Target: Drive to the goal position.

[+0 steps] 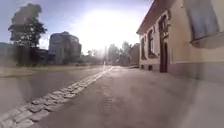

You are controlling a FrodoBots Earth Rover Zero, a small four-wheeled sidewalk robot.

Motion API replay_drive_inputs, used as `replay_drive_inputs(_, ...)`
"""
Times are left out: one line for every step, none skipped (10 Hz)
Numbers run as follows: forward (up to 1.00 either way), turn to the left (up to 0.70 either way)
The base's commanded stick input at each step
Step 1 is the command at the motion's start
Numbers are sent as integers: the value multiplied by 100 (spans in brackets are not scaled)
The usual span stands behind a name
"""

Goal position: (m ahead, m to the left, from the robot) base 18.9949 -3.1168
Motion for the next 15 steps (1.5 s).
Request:
replay_drive_inputs(70, 0)
replay_drive_inputs(70, 0)
replay_drive_inputs(70, 0)
replay_drive_inputs(70, 0)
replay_drive_inputs(70, 0)
replay_drive_inputs(70, 0)
replay_drive_inputs(70, 0)
replay_drive_inputs(70, 0)
replay_drive_inputs(70, 0)
replay_drive_inputs(70, -2)
replay_drive_inputs(70, -7)
replay_drive_inputs(70, -14)
replay_drive_inputs(70, -14)
replay_drive_inputs(70, -14)
replay_drive_inputs(70, -14)
